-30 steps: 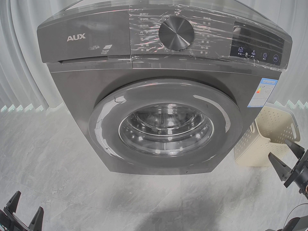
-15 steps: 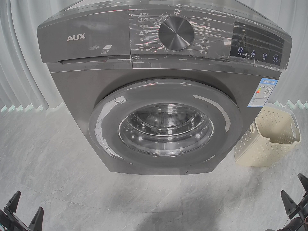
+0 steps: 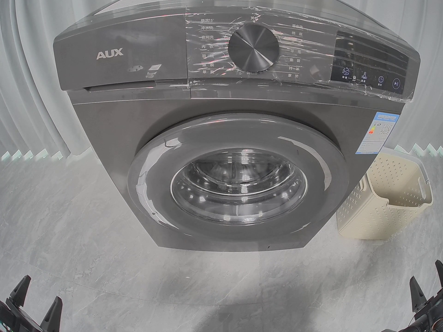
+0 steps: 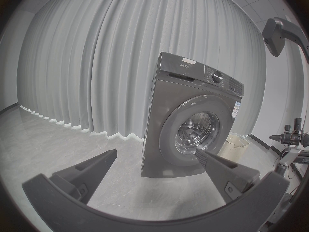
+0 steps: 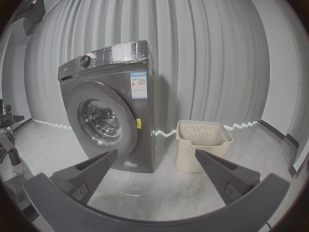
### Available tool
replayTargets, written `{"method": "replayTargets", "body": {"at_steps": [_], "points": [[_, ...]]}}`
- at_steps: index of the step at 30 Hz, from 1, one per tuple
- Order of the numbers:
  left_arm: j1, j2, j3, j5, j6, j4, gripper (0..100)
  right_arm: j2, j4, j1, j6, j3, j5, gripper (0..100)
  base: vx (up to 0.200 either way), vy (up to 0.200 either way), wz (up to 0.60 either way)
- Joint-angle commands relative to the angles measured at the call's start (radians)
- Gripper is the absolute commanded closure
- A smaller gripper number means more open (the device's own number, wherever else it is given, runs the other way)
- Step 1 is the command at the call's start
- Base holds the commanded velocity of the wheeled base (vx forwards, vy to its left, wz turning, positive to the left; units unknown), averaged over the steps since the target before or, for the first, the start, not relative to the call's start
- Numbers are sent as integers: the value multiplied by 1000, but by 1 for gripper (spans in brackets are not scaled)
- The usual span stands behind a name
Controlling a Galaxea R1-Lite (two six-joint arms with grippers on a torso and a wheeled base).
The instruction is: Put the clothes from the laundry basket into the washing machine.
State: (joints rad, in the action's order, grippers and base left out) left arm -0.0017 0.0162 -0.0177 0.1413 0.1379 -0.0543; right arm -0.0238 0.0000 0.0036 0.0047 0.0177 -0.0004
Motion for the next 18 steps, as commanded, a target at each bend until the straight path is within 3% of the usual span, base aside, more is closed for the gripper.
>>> {"method": "replayTargets", "body": {"at_steps": [1,3,4,5,6,9,16,18], "points": [[2,-15,15,-34,12,-7,0,24,3,-2,1,-18,-3,0,0,0,0],[3,-15,8,-140,-35,5,0,24,2,-2,-2,-18,-1,0,0,0,0],[2,-15,7,-181,-96,14,0,24,2,-2,-3,-18,-3,0,0,0,0],[0,-16,18,-189,-112,13,0,24,0,-2,-5,-18,-3,0,0,0,0],[2,-16,18,-152,-153,59,0,24,0,-2,-5,-18,-3,0,0,0,0],[0,-15,8,-95,-156,80,0,24,0,-1,-2,-18,-4,0,0,0,0],[0,-13,10,-106,-124,77,0,24,0,-1,-5,-18,3,0,0,0,0],[2,-15,12,-106,-138,73,0,24,0,-2,-3,-18,2,0,0,0,0]]}}
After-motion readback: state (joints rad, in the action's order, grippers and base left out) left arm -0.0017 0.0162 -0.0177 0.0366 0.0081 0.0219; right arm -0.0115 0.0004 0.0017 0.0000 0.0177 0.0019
